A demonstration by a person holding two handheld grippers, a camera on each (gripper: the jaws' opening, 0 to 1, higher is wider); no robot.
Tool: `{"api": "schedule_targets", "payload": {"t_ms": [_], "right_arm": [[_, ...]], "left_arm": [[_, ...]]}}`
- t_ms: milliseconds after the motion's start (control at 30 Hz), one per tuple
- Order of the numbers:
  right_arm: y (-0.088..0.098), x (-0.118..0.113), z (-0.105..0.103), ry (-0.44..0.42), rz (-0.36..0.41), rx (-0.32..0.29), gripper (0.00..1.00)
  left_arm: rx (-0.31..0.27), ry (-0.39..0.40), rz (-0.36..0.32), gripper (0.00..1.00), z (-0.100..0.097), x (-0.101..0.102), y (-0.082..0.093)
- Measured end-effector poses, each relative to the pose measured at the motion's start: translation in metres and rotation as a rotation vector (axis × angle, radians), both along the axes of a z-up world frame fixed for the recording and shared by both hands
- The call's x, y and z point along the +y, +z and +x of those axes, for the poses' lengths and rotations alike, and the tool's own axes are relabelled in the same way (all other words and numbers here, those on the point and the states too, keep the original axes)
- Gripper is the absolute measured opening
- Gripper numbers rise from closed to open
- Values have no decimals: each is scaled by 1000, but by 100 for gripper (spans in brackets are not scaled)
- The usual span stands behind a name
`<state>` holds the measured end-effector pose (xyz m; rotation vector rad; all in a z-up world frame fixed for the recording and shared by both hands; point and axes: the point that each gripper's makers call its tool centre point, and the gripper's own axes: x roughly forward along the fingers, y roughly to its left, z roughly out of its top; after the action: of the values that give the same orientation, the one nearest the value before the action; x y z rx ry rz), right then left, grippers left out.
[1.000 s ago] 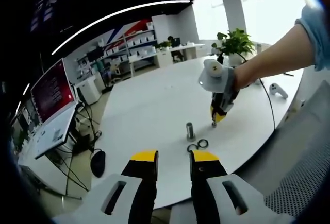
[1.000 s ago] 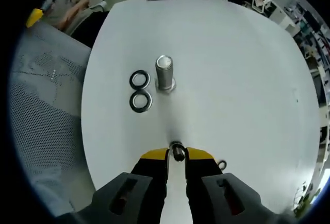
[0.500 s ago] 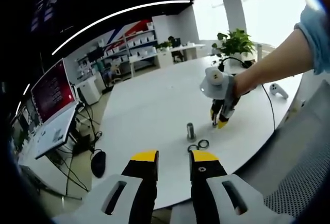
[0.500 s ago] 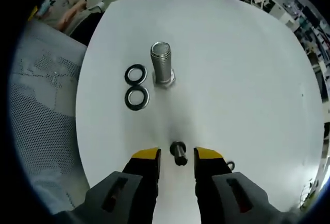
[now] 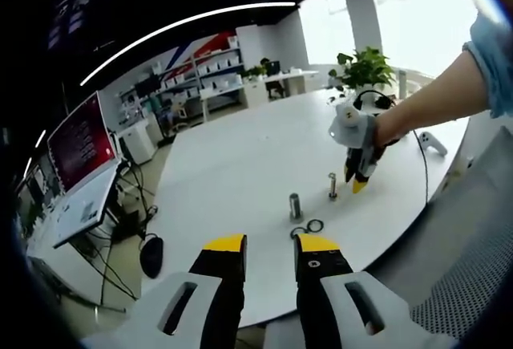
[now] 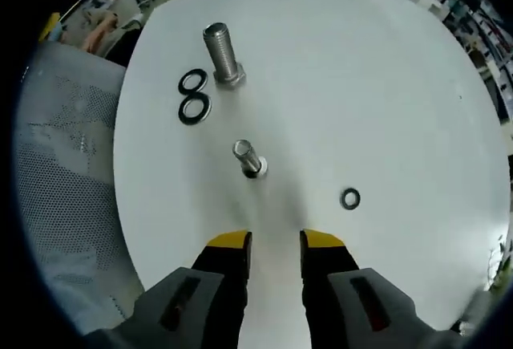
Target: Place the washer onto the threaded stud by aligning its center hole with the stud, sliding it down to the base, and recovering from edge contact or off-axis alignment until the washer reaches the visible bottom stop.
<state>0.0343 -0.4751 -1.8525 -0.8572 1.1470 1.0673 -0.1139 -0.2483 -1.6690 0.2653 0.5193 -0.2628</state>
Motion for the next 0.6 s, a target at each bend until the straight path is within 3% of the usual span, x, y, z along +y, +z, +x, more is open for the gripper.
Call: {"api": "schedule_targets", "payload": {"t_ms": [267,600], "right_arm": [[7,-15,24,-153,46,-48,25],[10,-5,56,-268,142,-137,24]], "left_arm": [[5,-2,5,21,-1,0,-1],[19,0,8,21,-1,0,-3]]}}
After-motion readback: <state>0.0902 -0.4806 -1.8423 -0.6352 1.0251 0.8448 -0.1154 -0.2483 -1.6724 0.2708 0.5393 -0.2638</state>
